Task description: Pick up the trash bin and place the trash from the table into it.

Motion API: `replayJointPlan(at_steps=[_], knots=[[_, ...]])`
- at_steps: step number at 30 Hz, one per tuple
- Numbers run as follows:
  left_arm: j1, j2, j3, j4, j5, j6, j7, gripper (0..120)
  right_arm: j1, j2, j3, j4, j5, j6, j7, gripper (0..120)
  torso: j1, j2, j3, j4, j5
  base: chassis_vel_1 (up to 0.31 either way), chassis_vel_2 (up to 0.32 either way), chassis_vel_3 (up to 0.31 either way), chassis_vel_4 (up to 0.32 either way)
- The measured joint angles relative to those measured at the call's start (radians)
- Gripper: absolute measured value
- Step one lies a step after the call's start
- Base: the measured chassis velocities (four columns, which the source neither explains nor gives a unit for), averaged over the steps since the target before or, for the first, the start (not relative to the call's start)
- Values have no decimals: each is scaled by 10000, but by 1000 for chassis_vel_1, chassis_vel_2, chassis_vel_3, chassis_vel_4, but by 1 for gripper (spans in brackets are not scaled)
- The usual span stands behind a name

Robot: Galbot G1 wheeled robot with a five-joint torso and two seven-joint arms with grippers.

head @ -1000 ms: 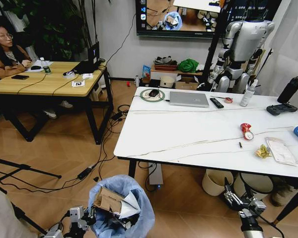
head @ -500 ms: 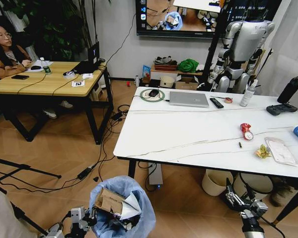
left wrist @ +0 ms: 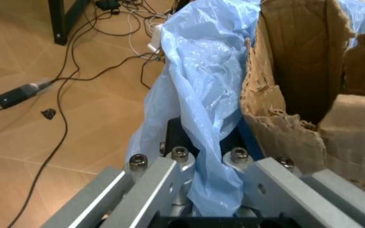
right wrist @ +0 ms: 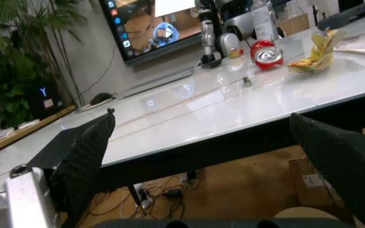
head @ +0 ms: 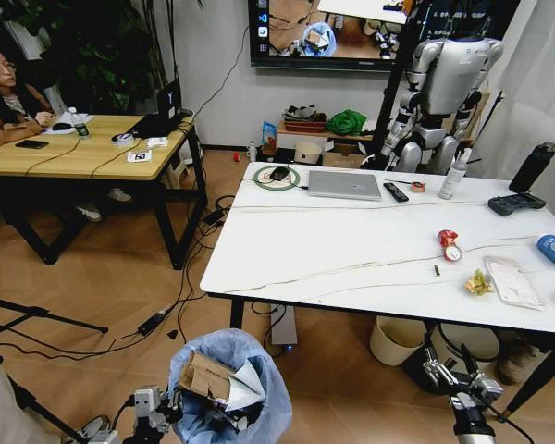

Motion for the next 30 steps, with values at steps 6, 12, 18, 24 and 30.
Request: replayJointPlan(at_steps=[6,12,18,24,30], knots=[[-2,-58,43,8,53,0,0,0,12,-54,4,-19,99,0,-27,100,0,0,0,1,0,-10,-13,19,13],[-10,-105,83,12,82,5,-2,0,18,-99,35,-48,202,0,-78,100,0,0,0,1,0,-47,-50,56,55],[-16,-129,101,25,102,9,-6,0,29,-99,35,-73,215,0,-108,100,0,0,0,1,0,-70,-71,74,72],[-18,-151,109,47,113,10,-9,0,41,-84,11,-108,215,13,-140,100,0,0,0,2,1,-71,-77,80,73],[-35,-156,114,63,120,10,-12,0,49,-85,5,-137,209,35,-164,100,-2,0,0,0,0,-65,-83,63,67]])
